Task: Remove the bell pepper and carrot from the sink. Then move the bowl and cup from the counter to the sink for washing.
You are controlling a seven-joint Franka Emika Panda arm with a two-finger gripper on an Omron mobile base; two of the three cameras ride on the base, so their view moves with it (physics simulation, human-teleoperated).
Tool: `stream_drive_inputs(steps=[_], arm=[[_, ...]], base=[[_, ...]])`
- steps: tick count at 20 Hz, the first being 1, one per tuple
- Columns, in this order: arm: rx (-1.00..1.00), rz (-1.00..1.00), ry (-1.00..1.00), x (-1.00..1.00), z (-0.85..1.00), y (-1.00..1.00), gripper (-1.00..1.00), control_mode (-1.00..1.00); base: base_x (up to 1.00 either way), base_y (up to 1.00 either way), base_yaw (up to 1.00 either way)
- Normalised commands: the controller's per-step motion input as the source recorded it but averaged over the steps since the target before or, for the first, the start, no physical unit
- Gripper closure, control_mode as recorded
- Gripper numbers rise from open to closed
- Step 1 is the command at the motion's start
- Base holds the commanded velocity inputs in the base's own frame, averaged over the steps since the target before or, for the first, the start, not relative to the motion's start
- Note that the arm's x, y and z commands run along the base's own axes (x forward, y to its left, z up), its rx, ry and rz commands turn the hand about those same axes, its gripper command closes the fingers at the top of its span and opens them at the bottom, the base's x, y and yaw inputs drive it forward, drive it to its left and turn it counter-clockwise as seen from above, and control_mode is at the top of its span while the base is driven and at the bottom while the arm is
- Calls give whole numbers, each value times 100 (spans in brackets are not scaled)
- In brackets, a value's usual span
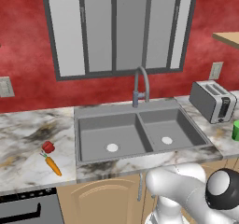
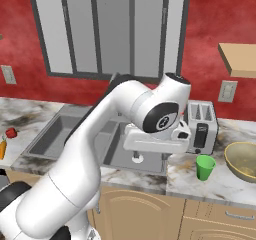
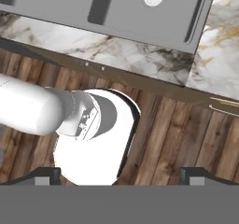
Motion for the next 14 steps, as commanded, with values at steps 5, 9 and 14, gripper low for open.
stream_drive_inputs(steps=[5,9,14], arm=[[0,0,1,24,-9,-16,-100,-100],[0,0,1,25,-14,-16,-100,-100],[0,0,3,21,-19,-20,-100,-100]], base=[[0,0,0],[0,0,0],[0,0,0]])
